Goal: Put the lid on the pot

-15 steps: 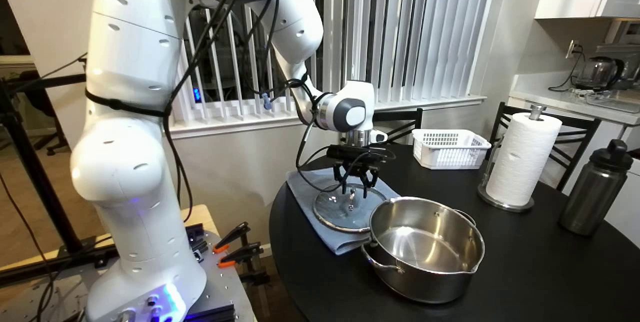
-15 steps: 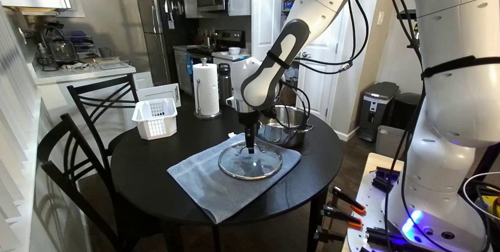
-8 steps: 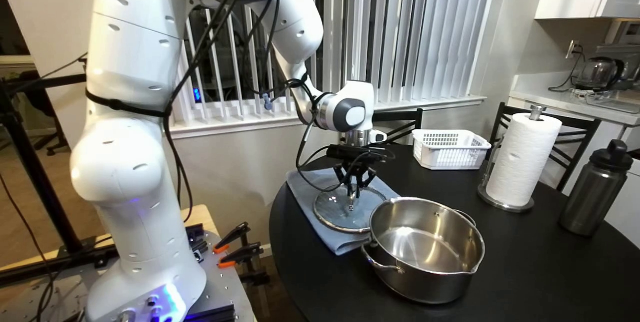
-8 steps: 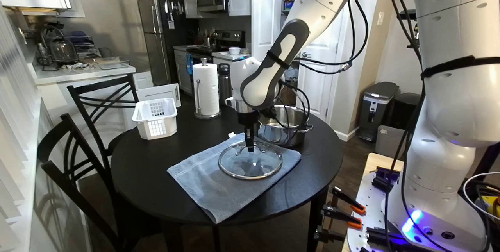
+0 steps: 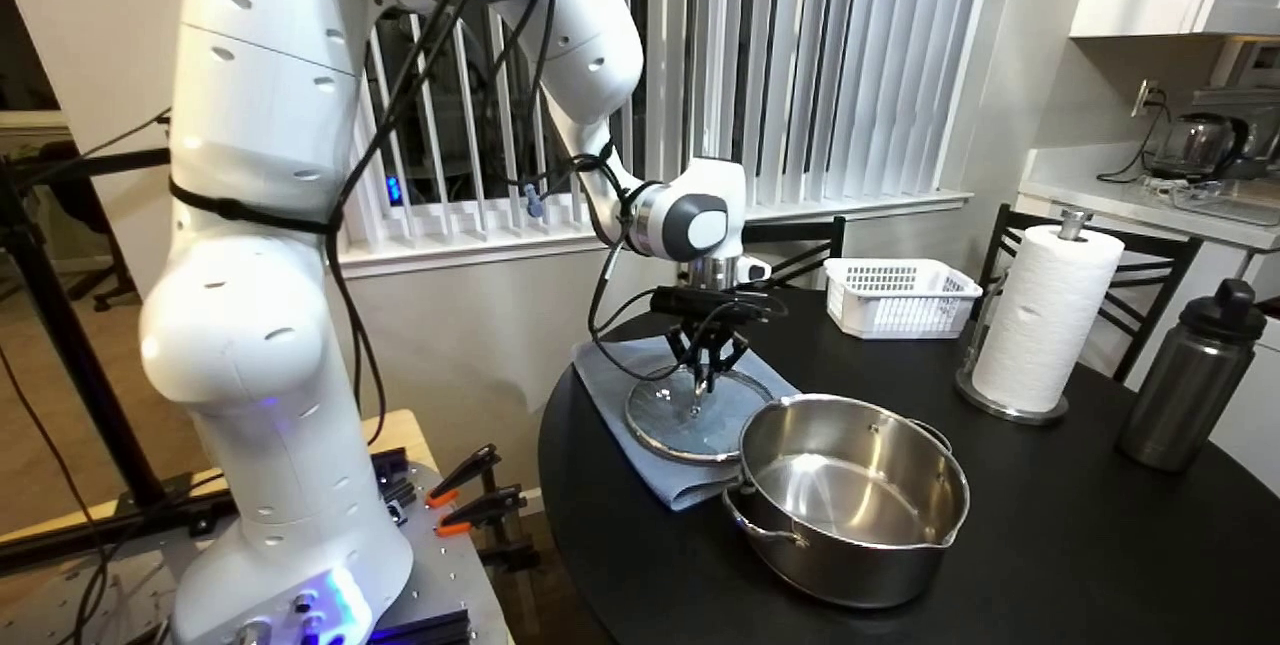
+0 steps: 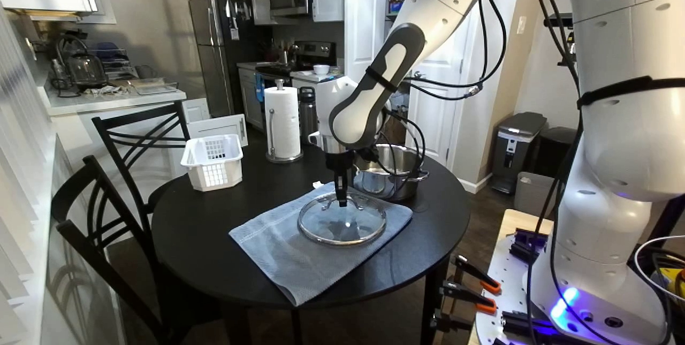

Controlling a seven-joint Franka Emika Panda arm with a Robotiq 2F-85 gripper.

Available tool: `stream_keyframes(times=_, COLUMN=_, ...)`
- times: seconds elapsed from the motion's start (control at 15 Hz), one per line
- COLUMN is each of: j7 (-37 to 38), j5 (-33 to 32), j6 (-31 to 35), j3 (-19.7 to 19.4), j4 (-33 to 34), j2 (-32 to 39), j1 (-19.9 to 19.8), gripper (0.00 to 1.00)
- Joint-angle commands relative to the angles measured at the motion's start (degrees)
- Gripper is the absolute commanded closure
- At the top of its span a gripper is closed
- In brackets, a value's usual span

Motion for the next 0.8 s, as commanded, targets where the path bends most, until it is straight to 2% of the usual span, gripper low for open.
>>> stream_keyframes(times=0.0, j7=-4.98, j5=4.56, j6=0.33, j3=2.3, j4=-6.35, j2=-10.35, j1=-1.98, gripper=0.96)
stream_keyframes(times=0.4, j7=-7.2, j5=8.32, j6=-4.07, j3=0.27, j4=-9.62, j2=-21.39, j1=-0.28, gripper=0.96)
stream_keyframes(times=0.73, j7=-8.59, j5=9.9, j6=-9.88, j3=-5.06, j4=-8.46, j2=-26.44, j1=-0.99, gripper=0.96)
